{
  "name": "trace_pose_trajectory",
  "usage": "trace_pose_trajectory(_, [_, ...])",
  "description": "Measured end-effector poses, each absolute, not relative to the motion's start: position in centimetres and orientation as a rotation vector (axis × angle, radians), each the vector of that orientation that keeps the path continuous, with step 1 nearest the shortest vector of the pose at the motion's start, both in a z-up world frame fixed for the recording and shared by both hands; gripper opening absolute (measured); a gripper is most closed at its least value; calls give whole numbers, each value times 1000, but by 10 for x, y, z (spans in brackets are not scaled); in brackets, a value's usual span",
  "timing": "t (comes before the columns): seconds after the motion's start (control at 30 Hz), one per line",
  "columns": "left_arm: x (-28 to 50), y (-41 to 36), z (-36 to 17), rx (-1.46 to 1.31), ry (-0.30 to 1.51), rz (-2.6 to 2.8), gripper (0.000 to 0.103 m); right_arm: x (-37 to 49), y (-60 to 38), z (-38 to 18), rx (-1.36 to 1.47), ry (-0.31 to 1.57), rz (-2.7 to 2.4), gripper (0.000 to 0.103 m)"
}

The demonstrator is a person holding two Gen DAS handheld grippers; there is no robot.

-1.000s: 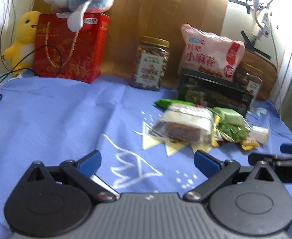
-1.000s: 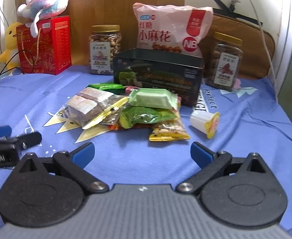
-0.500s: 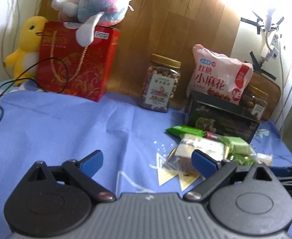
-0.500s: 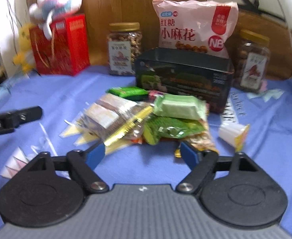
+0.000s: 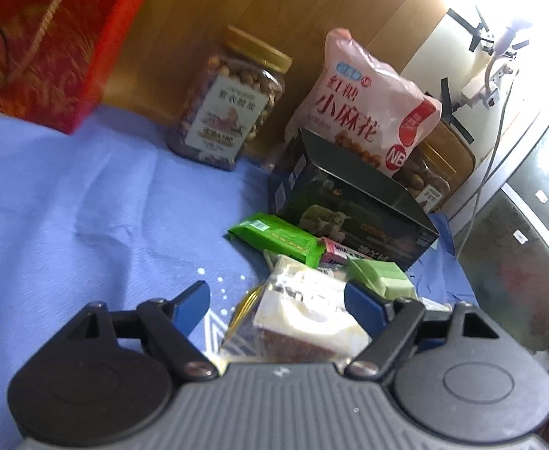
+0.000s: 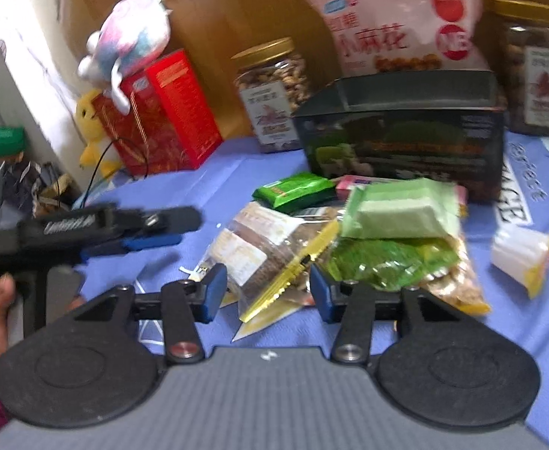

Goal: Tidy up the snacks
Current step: 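Reach the left tool to the clear pastry bag and grasp it, then lift the pastry bag with the left tool and drop it into the black tin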

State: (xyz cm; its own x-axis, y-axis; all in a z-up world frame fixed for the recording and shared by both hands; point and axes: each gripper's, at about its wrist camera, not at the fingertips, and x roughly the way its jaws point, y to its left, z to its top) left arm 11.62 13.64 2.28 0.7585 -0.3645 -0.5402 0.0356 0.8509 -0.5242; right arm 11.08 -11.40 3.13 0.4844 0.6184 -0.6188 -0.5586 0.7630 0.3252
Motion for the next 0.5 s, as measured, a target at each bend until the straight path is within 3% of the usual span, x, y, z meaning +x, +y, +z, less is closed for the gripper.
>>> trace_pose_trajectory(0.1, [128, 136, 12, -538, 723, -278, 81, 120, -102, 23, 25, 813, 733, 53])
trace_pose_trajectory(0.17, [132, 131, 3, -531, 756, -295, 68, 126, -95, 16, 6, 829, 728, 54])
trace_pose_trajectory(0.23, [128, 125, 1, -491, 738, -284, 65, 127, -95, 13, 7, 824, 744, 55])
trace_pose_trajectory(0.33, [122, 126, -1, -564, 764, -333, 48, 124, -90, 9, -45, 804, 748, 53])
trace_pose_trajectory(0.5, [98, 117, 10, -586, 740, -290, 47, 114, -94, 14, -52, 762, 775, 49])
